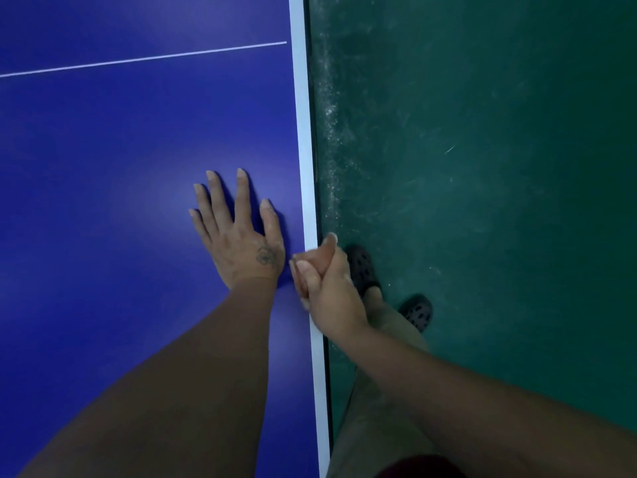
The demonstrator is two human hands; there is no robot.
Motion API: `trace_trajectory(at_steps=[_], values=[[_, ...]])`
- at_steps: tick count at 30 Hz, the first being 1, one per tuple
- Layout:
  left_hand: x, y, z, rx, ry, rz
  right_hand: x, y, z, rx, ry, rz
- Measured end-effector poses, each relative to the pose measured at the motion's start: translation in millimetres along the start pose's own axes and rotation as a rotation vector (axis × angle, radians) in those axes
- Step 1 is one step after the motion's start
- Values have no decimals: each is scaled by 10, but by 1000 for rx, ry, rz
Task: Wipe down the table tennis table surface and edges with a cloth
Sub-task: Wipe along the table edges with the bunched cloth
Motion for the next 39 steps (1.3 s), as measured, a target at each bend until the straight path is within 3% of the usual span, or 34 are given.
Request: trace_trajectory(at_steps=[5,15,23,28,31,36,39], values=[[6,14,-5,-17,2,0,249,-177,7,32,14,71],[16,-5,-9,-23,25,-5,1319,-1367,-375,77,79,44],[9,-60,24,-13,-43,-22,744,-1000,-370,-43,-70,116],[13,-99,50,-30,-75,-10,870,-1062,-294,41,-13,276],[21,-56,23,-13,-113,-34,1126,-1290,-356,54,14,276],[891,252,3,-86,21,-79,1710,-1831,-553,72,23,204],[1784,531,110,-181,11,-53,1965,-2037,-605,77,53,166]])
Point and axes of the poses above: each hand's wrist, its own x-axis towards the middle knuckle, its own z-axis out of the palm, y = z × x, the point moved 5 cm from there along x, towards the middle knuckle, and after that the axes turned 1 degree about -y, right-handed, at the moved point
